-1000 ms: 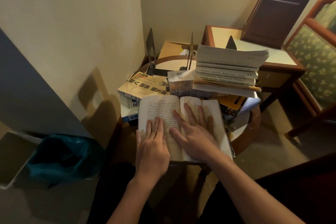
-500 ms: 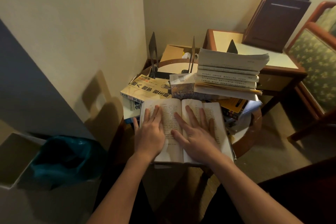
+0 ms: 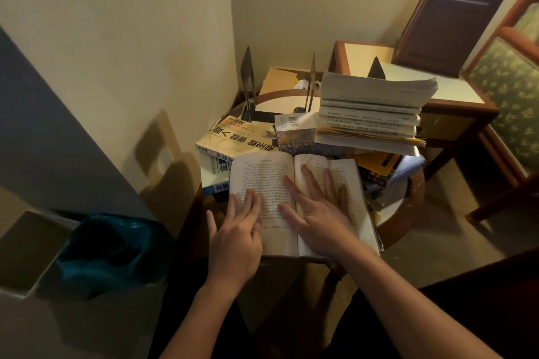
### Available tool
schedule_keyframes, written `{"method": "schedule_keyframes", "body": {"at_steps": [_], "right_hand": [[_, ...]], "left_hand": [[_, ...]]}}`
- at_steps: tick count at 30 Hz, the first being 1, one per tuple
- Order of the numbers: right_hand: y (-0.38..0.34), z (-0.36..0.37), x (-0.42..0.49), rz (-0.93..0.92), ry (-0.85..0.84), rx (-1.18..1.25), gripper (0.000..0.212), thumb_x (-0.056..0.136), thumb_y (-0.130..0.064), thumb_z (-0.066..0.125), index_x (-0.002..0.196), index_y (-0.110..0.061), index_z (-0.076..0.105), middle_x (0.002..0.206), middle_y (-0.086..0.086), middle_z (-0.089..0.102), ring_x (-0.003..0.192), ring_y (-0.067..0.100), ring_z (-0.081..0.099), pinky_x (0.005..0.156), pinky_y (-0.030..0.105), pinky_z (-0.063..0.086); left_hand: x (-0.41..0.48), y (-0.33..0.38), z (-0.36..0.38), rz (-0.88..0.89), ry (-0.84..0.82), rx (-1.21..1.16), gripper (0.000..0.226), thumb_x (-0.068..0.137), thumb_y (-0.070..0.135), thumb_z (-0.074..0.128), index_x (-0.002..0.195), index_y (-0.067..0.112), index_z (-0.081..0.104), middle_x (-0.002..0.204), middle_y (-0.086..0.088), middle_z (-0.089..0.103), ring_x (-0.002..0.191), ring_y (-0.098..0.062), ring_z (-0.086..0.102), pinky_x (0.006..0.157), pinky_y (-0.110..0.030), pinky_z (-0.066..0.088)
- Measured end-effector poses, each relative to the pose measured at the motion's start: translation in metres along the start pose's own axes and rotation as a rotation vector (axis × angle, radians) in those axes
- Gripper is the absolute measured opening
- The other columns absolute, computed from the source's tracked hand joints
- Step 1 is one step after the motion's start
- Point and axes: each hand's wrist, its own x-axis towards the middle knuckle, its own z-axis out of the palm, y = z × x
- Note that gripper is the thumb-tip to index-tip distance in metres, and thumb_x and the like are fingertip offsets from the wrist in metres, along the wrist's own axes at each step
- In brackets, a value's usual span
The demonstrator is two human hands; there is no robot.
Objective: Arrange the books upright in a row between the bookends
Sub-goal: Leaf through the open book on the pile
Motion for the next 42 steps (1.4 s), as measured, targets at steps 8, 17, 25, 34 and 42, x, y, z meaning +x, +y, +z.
{"method": "schedule_keyframes", "body": {"at_steps": [8, 17, 25, 34, 42], "right_hand": [[-0.001, -0.002, 0.000, 0.012, -0.021, 0.000, 0.065, 0.090, -0.080, 0.017, 0.146, -0.064, -0.012, 0.156, -0.025, -0.034, 0.137, 0.014, -0.047, 0.117, 0.053, -0.020], [-0.005, -0.007, -0.002, 0.013, -0.030, 0.018, 0.065, 0.092, -0.078, 0.020, 0.148, -0.061, -0.009, 0.157, -0.023, -0.032, 0.138, 0.015, -0.047, 0.116, 0.054, -0.022], [-0.006, -0.006, -0.005, 0.004, -0.006, 0.029, 0.066, 0.093, -0.075, 0.020, 0.150, -0.058, -0.007, 0.158, -0.022, -0.029, 0.140, 0.016, -0.044, 0.118, 0.054, -0.020], [-0.015, -0.009, -0.024, 0.137, 0.101, 0.330, 0.092, 0.096, -0.044, 0.050, 0.151, -0.045, -0.024, 0.165, 0.011, 0.006, 0.144, 0.035, 0.028, 0.113, 0.050, 0.032], [-0.019, -0.019, -0.023, 0.108, 0.267, 0.657, 0.085, 0.097, -0.031, 0.057, 0.160, -0.032, 0.001, 0.140, 0.003, 0.050, 0.107, 0.015, 0.061, 0.064, 0.018, 0.053]], "left_hand": [[0.054, 0.004, -0.007, -0.023, -0.095, 0.001, 0.051, 0.107, 0.037, 0.028, 0.150, 0.048, 0.003, 0.165, 0.011, -0.006, 0.152, -0.014, -0.012, 0.122, -0.055, -0.009], [0.037, 0.001, -0.009, -0.164, -0.143, -0.229, 0.055, 0.101, 0.059, 0.028, 0.149, 0.059, 0.002, 0.167, 0.005, -0.011, 0.149, -0.033, 0.023, 0.110, -0.050, 0.042], [0.031, -0.003, -0.034, -0.295, 0.014, -0.380, 0.088, 0.074, 0.064, 0.074, 0.149, 0.029, 0.043, 0.149, -0.004, 0.048, 0.124, -0.015, 0.050, 0.094, -0.025, 0.046], [0.038, 0.006, -0.056, -0.205, 0.107, -0.366, 0.083, 0.068, 0.042, 0.088, 0.142, 0.028, 0.053, 0.135, -0.002, 0.062, 0.116, -0.010, 0.055, 0.077, -0.009, 0.042], [0.037, 0.002, -0.056, -0.210, 0.096, -0.460, 0.072, 0.071, 0.026, 0.089, 0.137, 0.027, 0.059, 0.142, -0.005, 0.057, 0.133, -0.024, 0.051, 0.107, -0.037, 0.047]]}}
